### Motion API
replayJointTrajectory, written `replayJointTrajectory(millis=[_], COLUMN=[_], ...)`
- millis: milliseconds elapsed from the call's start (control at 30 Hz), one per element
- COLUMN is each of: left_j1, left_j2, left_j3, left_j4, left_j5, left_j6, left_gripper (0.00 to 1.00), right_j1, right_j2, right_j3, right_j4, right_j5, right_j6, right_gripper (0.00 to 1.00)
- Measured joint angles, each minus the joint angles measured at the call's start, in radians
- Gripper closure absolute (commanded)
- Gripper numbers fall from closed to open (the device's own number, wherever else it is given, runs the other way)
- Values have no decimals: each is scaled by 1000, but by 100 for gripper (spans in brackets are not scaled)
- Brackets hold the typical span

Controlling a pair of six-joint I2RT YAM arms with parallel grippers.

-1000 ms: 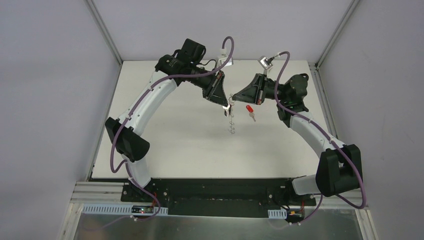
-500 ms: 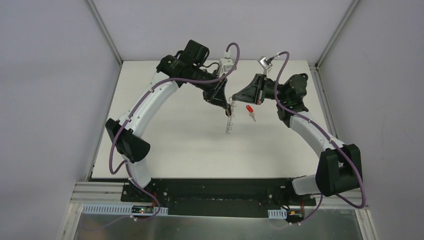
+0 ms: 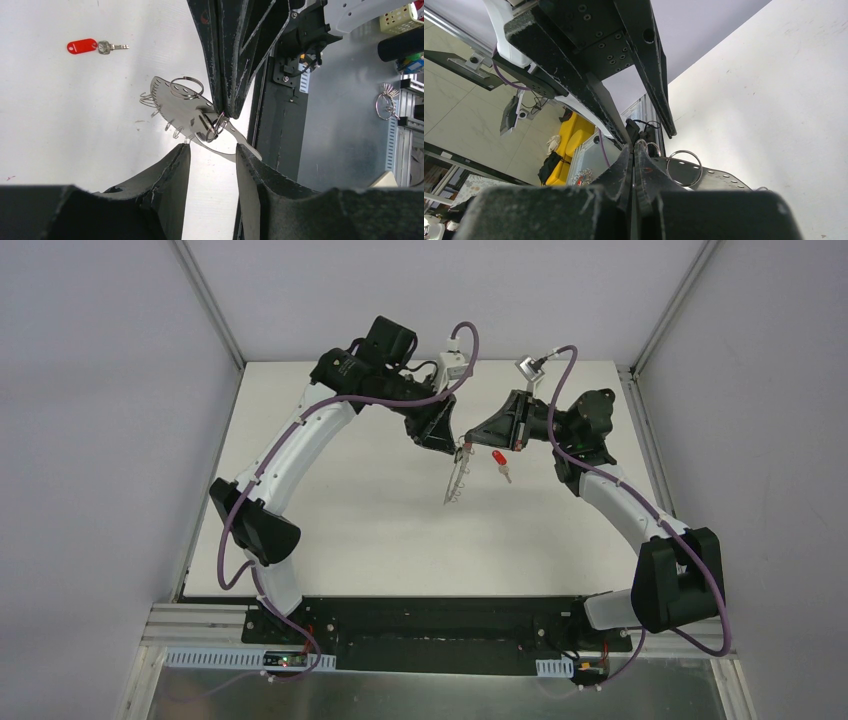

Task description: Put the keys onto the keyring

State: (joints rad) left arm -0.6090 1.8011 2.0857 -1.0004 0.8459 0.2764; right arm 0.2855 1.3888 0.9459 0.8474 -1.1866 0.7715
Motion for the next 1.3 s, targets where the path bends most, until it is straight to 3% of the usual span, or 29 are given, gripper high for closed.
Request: replayJointTrajectory(millis=[533,933,1200,1300], left_j1=[0,0,1,2], left_j2=[0,0,-1,-1], left_j3=[-13,-73,-73,-73], left_j4=[113,136,148,148], left_j5=[49,96,103,108], left_j6=[-60,-79,-90,-100], left_gripper=[66,81,99,100], right_j1=[0,0,0,-1], right_j2=[0,0,0,0], right_j3=[0,-3,-4,-4], right_j4=[0,0,0,0], right_j5=[-6,-6,-7,-7], right_j6=[-2,-3,-18,-25], right_gripper=[100,100,100,100])
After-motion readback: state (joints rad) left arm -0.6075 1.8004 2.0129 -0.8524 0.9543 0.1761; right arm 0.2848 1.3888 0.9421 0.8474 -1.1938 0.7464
